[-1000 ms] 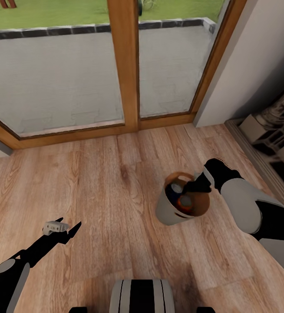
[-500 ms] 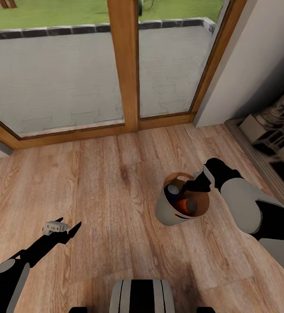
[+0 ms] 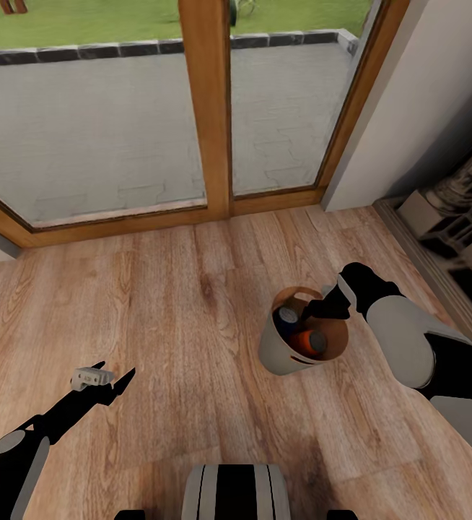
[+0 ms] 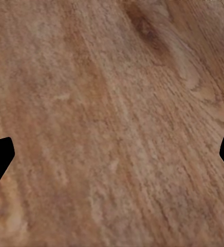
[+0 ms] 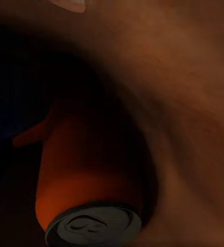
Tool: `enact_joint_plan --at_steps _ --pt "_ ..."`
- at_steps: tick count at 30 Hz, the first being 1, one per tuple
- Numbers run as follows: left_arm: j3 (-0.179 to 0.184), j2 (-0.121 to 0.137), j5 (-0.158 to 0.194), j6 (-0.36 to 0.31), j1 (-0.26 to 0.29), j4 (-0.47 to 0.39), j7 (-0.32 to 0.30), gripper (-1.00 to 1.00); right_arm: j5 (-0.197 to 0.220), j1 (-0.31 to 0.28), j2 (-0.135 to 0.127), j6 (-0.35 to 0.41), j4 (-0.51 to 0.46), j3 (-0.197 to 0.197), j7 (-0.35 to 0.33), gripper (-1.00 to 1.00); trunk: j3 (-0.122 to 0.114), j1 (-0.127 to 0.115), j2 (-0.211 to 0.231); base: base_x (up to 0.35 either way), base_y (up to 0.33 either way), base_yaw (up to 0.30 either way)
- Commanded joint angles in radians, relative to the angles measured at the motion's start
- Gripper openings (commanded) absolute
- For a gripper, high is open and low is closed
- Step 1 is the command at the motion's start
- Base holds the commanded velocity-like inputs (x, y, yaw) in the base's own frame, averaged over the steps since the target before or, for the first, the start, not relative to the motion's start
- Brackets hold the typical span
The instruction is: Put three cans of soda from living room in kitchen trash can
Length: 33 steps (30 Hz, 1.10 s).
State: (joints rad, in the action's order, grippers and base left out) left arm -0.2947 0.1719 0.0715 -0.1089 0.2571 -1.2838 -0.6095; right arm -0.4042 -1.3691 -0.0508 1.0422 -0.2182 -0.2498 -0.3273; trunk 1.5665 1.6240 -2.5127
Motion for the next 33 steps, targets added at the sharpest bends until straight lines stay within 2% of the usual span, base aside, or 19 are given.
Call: enact_joint_plan --at_steps 1,33 --pt "0.0 0.0 0.0 0.0 0.0 0.0 0.0 1.0 0.052 0.001 0.0 0.005 0.03 -0.016 -0.003 1.0 0.0 0.0 0.0 0.0 0.0 0.0" --pt "0.003 0.0 -0.007 -0.011 0.001 0.0 0.002 1.0 0.051 0.002 0.002 0.005 0.028 -0.015 -0.004 1.0 -0.12 -0.014 0.007 0.0 0.0 0.0"
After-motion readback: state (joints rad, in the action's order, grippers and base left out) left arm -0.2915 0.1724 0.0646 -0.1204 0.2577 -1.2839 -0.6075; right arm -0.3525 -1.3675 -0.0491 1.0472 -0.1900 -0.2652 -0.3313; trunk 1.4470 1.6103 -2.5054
